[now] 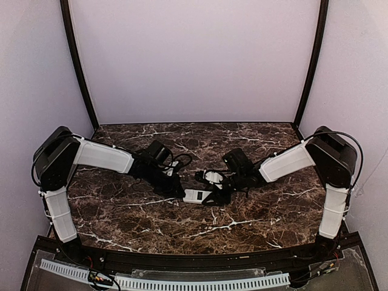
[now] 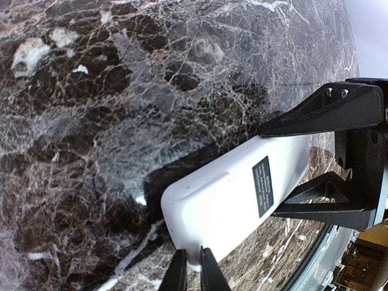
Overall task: Load the batteries into the remote control
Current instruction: Load the battery cover onto the remote control without the battery cover.
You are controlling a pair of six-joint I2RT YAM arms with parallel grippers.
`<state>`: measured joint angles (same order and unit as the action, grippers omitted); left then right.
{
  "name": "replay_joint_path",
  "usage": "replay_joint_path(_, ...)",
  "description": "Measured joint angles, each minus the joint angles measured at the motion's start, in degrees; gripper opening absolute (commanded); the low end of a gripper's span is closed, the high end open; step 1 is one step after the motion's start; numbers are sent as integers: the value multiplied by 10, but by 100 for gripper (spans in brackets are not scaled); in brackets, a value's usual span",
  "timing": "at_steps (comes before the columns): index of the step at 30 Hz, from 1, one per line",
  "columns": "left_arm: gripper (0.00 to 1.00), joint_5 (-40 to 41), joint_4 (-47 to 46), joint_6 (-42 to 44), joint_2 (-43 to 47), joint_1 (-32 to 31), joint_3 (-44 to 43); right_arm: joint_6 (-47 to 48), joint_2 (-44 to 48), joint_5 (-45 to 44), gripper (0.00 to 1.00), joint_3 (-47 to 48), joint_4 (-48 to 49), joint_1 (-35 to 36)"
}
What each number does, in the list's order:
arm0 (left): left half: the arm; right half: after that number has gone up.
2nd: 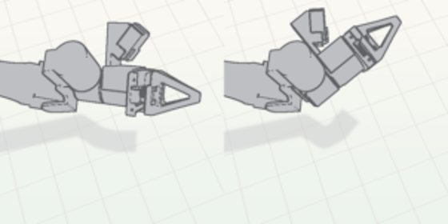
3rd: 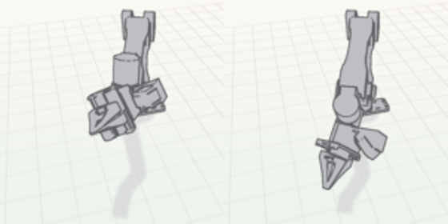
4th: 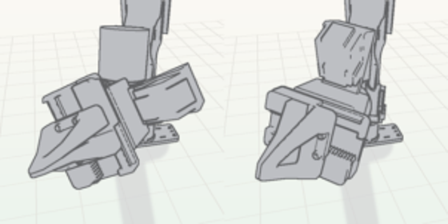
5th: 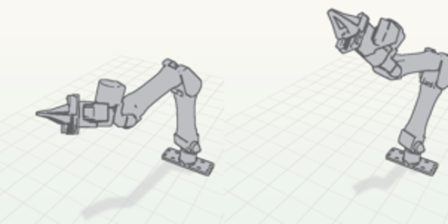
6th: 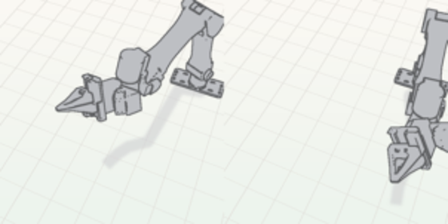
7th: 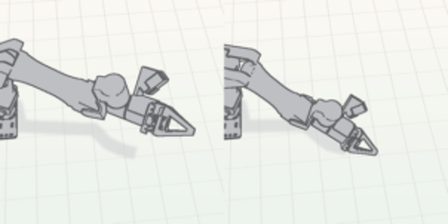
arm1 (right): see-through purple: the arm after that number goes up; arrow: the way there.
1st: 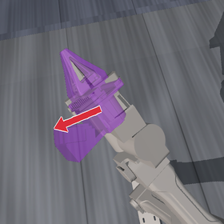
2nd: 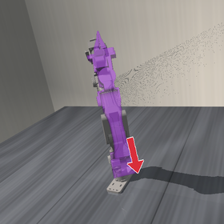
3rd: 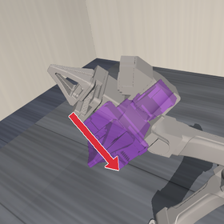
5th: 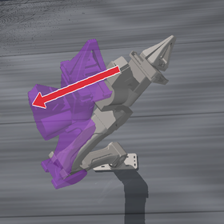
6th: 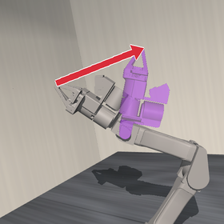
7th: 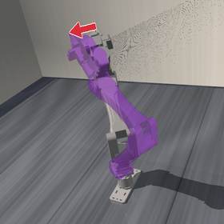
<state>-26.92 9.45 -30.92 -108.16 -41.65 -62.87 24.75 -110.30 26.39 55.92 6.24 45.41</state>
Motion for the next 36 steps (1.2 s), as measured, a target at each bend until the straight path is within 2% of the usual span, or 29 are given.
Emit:
replay_joint_path(12, 5, 4, 11, 0, -5, -2, -9, 0, -2, 4, 31, 1, 0, 0)
replay_joint_path(18, 9, 5, 16, 0, -12, -2, -17, 1, -3, 5, 26, 2, -1, 0)
replay_joint_path(28, 9, 6, 14, -16, -24, -2, -28, 3, -5, 6, 22, 4, -3, 0)
replay_joint_path(30, 9, 6, 14, -18, -24, -2, -28, 3, -5, 6, 24, 4, -4, 0)
replay_joint_path(36, 12, 8, 13, -19, -22, -2, -27, 5, -5, 4, 49, 5, -5, 0)
